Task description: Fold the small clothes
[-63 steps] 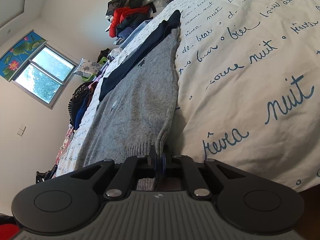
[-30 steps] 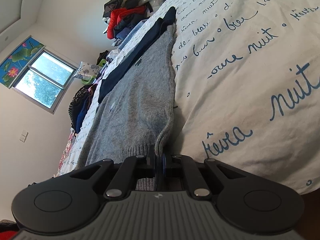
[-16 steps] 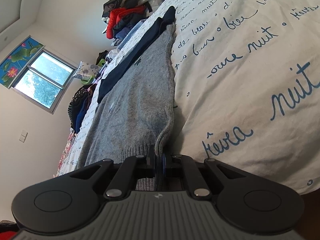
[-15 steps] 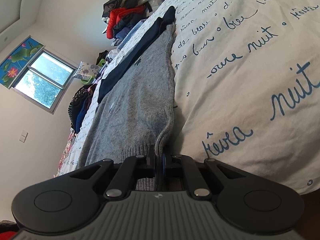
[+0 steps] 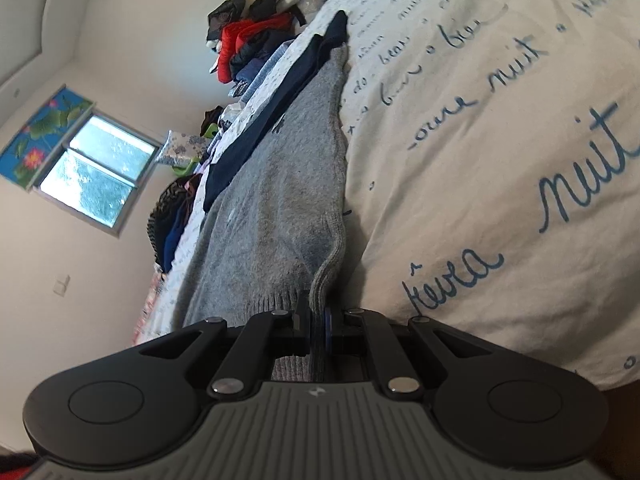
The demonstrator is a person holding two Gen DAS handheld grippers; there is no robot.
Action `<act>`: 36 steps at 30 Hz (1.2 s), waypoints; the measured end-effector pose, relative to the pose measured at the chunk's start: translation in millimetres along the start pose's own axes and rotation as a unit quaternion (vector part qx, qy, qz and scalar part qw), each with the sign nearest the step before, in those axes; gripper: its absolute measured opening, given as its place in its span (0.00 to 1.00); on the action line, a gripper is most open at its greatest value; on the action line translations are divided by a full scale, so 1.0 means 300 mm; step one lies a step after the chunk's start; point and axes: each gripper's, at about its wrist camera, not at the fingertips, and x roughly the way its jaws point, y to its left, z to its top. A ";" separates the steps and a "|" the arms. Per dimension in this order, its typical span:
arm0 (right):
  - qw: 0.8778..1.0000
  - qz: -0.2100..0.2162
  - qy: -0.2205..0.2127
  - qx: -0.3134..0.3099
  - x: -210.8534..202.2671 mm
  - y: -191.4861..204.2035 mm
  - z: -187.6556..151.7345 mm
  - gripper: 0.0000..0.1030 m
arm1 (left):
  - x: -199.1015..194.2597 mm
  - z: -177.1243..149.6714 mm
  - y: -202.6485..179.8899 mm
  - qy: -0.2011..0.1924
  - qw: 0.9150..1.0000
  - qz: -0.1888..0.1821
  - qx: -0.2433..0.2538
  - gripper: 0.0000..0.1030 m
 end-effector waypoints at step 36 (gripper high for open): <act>0.985 0.159 -0.064 -0.025 -0.028 0.190 0.238 0.05 | -0.065 0.236 -0.268 -0.093 0.991 -0.080 0.059 0.05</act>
